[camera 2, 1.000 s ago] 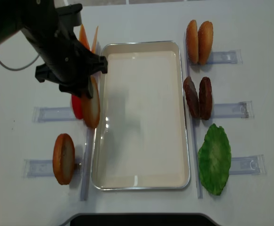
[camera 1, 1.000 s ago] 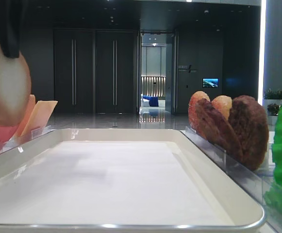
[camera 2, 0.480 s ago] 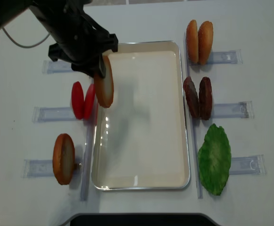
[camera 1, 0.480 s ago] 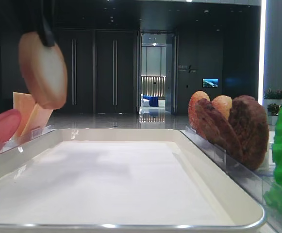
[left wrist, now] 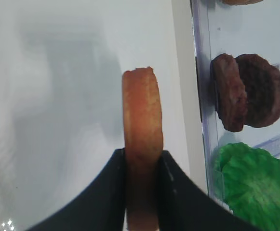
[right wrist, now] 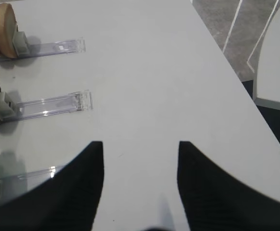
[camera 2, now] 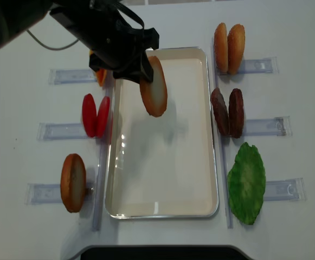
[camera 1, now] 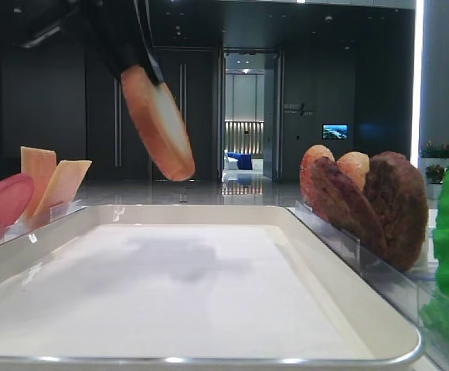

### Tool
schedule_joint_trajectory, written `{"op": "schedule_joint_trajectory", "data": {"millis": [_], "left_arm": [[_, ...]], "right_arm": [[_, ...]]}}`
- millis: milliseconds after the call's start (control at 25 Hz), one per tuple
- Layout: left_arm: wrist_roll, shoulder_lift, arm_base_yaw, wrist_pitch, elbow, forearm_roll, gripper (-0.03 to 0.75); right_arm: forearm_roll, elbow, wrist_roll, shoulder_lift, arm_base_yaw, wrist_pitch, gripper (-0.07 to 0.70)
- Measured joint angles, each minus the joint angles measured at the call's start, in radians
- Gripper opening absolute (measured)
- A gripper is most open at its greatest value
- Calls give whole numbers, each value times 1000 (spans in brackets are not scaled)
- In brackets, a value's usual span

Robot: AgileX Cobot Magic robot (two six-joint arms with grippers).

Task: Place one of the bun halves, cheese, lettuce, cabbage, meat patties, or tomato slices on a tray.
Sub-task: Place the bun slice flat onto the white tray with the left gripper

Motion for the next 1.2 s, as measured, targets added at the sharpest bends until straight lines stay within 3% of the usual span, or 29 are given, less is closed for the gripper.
{"op": "schedule_joint_trajectory", "data": {"millis": [280, 1200], "left_arm": [[89, 58, 0, -46, 3, -123, 129], [205, 184, 0, -114, 64, -196, 129]], "right_arm": [[0, 0, 0, 0, 0, 0, 340], [0, 0, 0, 0, 0, 0, 340]]}}
